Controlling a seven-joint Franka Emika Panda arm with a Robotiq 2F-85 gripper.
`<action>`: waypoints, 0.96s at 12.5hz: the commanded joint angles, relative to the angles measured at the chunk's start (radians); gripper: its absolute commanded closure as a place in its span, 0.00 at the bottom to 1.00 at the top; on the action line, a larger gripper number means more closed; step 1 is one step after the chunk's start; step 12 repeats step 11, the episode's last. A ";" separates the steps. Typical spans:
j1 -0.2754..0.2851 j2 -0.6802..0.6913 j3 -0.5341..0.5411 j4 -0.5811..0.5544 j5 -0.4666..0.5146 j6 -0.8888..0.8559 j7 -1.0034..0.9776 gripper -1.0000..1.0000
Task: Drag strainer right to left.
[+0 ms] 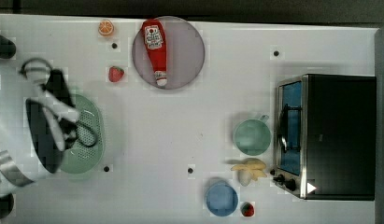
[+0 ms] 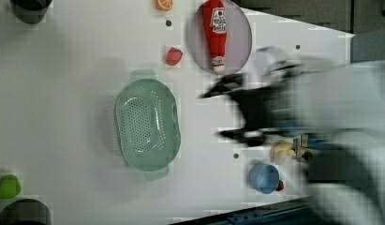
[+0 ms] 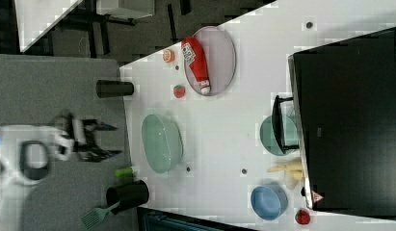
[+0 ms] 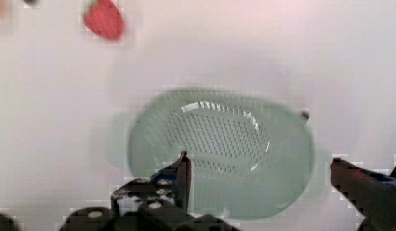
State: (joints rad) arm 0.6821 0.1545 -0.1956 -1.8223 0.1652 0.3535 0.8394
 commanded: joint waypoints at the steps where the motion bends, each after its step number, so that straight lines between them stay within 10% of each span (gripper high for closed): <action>1: -0.084 -0.175 -0.149 0.011 -0.062 -0.109 -0.361 0.00; 5: -0.114 -0.314 -0.327 0.012 -0.270 -0.244 -0.681 0.00; 12: -0.126 -0.389 -0.445 0.007 -0.279 -0.280 -0.715 0.00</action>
